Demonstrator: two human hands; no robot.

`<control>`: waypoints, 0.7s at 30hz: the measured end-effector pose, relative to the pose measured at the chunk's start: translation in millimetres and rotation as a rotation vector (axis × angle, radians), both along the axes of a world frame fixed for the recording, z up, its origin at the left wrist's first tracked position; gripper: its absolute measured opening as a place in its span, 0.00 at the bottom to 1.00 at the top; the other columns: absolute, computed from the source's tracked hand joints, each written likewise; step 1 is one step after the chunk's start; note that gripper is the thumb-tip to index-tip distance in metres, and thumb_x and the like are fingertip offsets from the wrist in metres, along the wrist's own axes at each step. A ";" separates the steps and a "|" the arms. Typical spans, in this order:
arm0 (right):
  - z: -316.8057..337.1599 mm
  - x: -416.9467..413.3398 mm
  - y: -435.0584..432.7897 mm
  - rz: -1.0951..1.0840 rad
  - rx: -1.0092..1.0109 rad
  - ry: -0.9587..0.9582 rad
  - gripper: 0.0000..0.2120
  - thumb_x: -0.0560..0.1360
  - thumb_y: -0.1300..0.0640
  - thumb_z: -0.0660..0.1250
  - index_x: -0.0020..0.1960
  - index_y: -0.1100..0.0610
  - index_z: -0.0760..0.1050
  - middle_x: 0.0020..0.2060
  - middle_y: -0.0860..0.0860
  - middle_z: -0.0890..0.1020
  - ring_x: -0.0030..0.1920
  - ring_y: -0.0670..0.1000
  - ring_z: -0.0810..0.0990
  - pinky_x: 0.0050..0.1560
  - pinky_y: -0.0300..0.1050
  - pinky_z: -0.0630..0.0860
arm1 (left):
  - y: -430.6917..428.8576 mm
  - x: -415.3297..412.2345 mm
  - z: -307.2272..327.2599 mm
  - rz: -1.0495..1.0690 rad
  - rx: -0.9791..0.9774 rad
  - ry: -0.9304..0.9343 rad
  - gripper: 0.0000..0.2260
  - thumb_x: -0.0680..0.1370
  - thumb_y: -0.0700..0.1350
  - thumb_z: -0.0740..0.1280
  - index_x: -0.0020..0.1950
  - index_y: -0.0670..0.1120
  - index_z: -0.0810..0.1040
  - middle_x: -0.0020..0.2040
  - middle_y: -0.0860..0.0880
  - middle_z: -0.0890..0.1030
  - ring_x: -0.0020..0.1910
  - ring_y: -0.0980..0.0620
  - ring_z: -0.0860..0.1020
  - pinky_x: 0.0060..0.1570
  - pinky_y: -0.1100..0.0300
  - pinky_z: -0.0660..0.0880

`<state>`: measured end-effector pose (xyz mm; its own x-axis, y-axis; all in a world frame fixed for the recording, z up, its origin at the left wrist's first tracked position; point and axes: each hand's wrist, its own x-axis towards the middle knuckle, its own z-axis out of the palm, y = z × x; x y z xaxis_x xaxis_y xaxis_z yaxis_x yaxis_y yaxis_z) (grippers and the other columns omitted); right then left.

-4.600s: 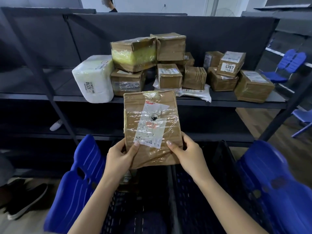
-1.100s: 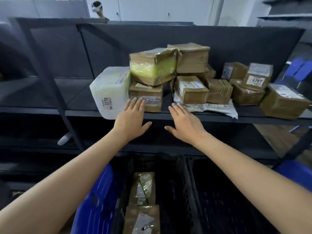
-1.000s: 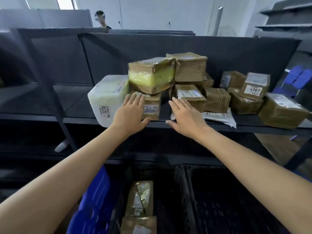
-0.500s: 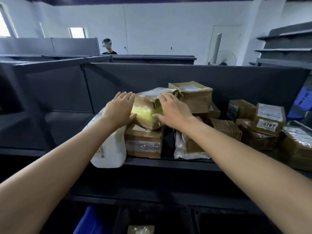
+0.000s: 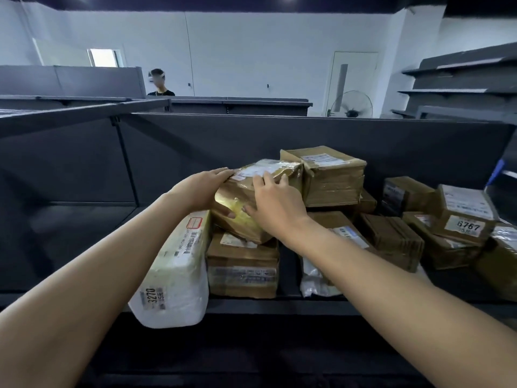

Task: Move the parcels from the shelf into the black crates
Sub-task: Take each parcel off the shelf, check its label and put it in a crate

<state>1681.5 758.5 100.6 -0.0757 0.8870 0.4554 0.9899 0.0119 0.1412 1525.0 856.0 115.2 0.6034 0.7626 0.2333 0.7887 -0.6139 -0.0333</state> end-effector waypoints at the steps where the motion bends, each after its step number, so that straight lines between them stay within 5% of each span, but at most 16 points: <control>1: -1.1 -1.1 0.4 -0.012 0.002 -0.003 0.32 0.77 0.42 0.61 0.71 0.62 0.60 0.68 0.59 0.69 0.68 0.71 0.65 0.42 0.50 0.77 | 2.5 -0.8 0.5 -0.017 -0.002 -0.008 0.51 0.61 0.64 0.75 0.77 0.48 0.56 0.77 0.50 0.60 0.73 0.49 0.64 0.71 0.54 0.63; 6: -5.3 -3.4 4.9 0.002 -0.006 0.079 0.34 0.76 0.43 0.64 0.72 0.63 0.58 0.72 0.62 0.61 0.55 0.63 0.79 0.37 0.45 0.70 | 10.3 -5.7 -3.6 -0.065 -0.035 -0.053 0.51 0.61 0.57 0.80 0.77 0.49 0.56 0.77 0.52 0.61 0.73 0.48 0.65 0.71 0.52 0.64; 11: -2.5 -5.4 3.6 0.045 -0.028 0.179 0.33 0.75 0.48 0.68 0.71 0.65 0.60 0.73 0.65 0.59 0.55 0.64 0.79 0.40 0.45 0.71 | 12.4 -5.4 -11.7 -0.063 -0.079 -0.224 0.48 0.61 0.47 0.81 0.76 0.50 0.60 0.76 0.50 0.61 0.74 0.48 0.63 0.71 0.55 0.61; 21: 0.6 5.8 -16.5 0.063 -0.008 0.215 0.26 0.75 0.63 0.68 0.70 0.65 0.63 0.74 0.63 0.60 0.55 0.61 0.80 0.49 0.48 0.78 | -24.0 0.2 -14.3 -0.020 0.002 -0.308 0.46 0.62 0.46 0.81 0.76 0.50 0.62 0.76 0.48 0.62 0.72 0.46 0.66 0.66 0.55 0.66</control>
